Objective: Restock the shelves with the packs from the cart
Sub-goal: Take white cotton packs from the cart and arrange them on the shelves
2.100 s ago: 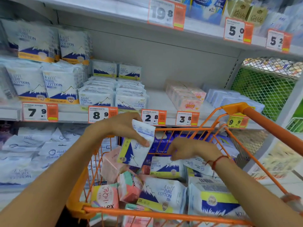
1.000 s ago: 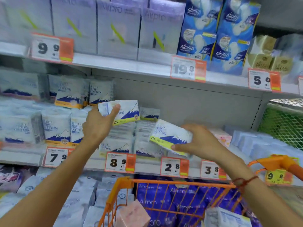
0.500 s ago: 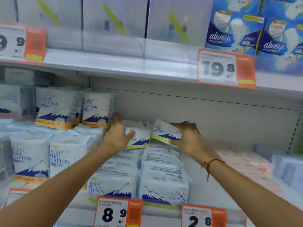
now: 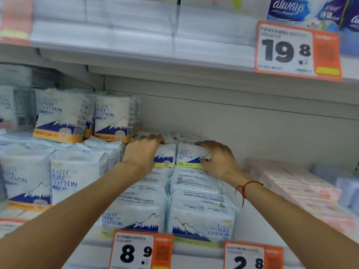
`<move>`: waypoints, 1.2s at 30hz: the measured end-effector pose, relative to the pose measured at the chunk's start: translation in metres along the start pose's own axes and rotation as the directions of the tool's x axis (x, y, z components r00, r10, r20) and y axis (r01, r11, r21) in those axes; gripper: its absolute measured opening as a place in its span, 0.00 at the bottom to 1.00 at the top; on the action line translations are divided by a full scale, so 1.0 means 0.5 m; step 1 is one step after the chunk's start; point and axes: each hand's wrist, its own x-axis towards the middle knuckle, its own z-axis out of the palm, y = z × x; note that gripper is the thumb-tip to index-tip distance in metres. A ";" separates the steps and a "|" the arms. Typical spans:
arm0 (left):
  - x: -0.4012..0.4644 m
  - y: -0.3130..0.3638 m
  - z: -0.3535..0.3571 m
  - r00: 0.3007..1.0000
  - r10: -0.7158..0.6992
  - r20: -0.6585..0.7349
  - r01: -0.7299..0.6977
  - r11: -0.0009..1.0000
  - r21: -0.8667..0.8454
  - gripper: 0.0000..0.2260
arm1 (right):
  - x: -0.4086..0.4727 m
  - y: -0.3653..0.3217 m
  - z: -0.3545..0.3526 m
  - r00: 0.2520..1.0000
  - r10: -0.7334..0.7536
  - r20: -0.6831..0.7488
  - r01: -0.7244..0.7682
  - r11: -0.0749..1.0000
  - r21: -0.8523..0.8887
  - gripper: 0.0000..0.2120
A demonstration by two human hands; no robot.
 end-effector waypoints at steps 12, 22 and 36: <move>-0.161 0.092 -0.125 0.999 -0.007 -0.047 -0.012 0.921 -0.389 0.15 | -0.210 -0.038 -0.108 0.990 0.023 -0.139 0.003 0.983 0.181 0.11; -0.407 0.170 -0.190 0.916 0.127 0.380 0.046 0.908 -0.415 0.08 | -0.456 -0.105 -0.186 0.952 0.027 0.305 -0.077 0.985 0.154 0.04; -0.539 0.219 0.115 0.206 0.649 0.733 -0.434 0.732 -0.525 0.20 | -0.605 -0.056 -0.219 0.141 0.229 0.963 -0.347 0.923 -0.168 0.13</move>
